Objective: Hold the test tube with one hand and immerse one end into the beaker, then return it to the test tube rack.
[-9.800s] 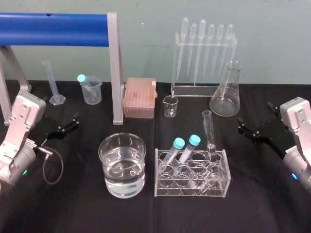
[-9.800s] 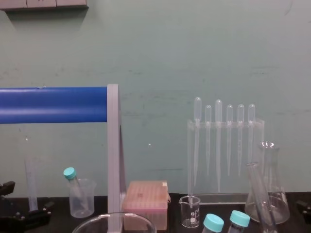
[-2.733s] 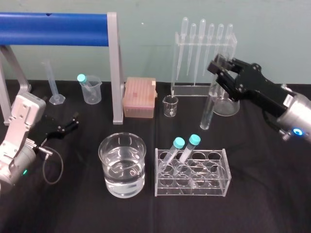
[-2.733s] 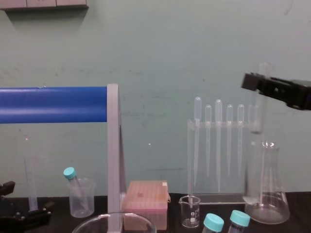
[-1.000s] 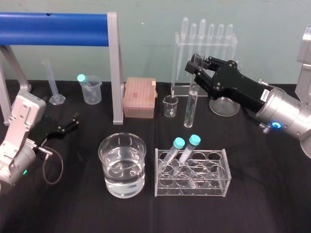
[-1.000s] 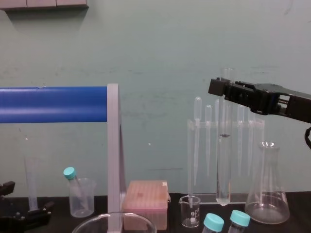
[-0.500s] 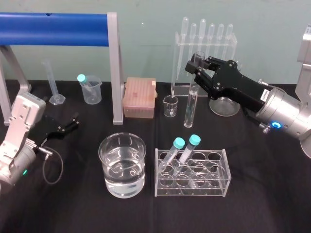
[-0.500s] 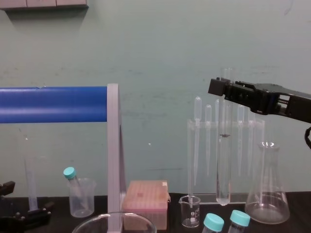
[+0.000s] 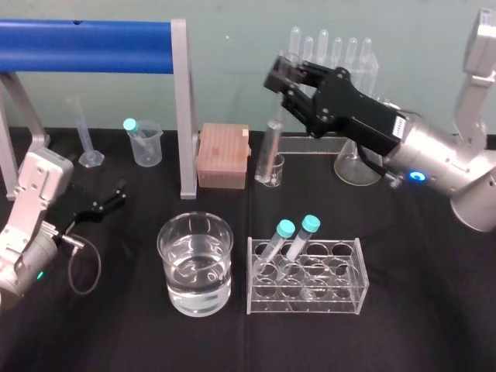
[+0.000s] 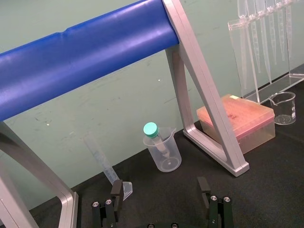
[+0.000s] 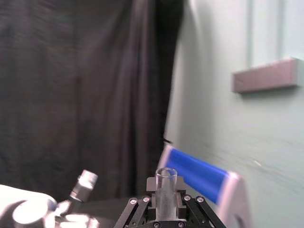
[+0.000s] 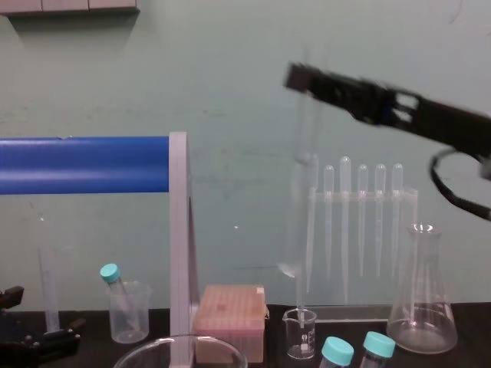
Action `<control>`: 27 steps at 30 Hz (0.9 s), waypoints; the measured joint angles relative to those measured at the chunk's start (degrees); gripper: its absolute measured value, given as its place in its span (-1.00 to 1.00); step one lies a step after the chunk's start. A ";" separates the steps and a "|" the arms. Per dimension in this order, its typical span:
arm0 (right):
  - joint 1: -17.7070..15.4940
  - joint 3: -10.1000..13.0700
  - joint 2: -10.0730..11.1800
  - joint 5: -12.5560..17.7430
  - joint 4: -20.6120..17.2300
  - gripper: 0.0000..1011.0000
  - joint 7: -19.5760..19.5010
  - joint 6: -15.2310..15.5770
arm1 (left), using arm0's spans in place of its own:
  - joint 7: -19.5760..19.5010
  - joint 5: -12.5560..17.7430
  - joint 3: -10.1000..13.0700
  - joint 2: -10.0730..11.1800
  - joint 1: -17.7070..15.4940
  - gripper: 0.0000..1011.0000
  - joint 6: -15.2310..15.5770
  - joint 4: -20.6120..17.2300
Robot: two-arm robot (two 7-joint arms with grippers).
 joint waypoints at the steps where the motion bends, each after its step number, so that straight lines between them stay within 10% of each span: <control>1: 1.01 -0.68 -0.74 0.54 0.39 -0.55 1.28 -0.12 | 0.00 0.00 0.00 0.00 0.00 0.98 0.00 0.00; 12: 5.61 -6.43 -5.23 3.86 2.71 -0.55 9.14 1.09 | 0.00 0.00 0.00 0.00 0.00 0.98 0.00 0.00; 27: 8.29 -12.82 -5.87 1.81 7.86 -0.55 11.01 2.48 | 0.00 0.00 0.00 0.00 0.00 0.98 0.00 0.00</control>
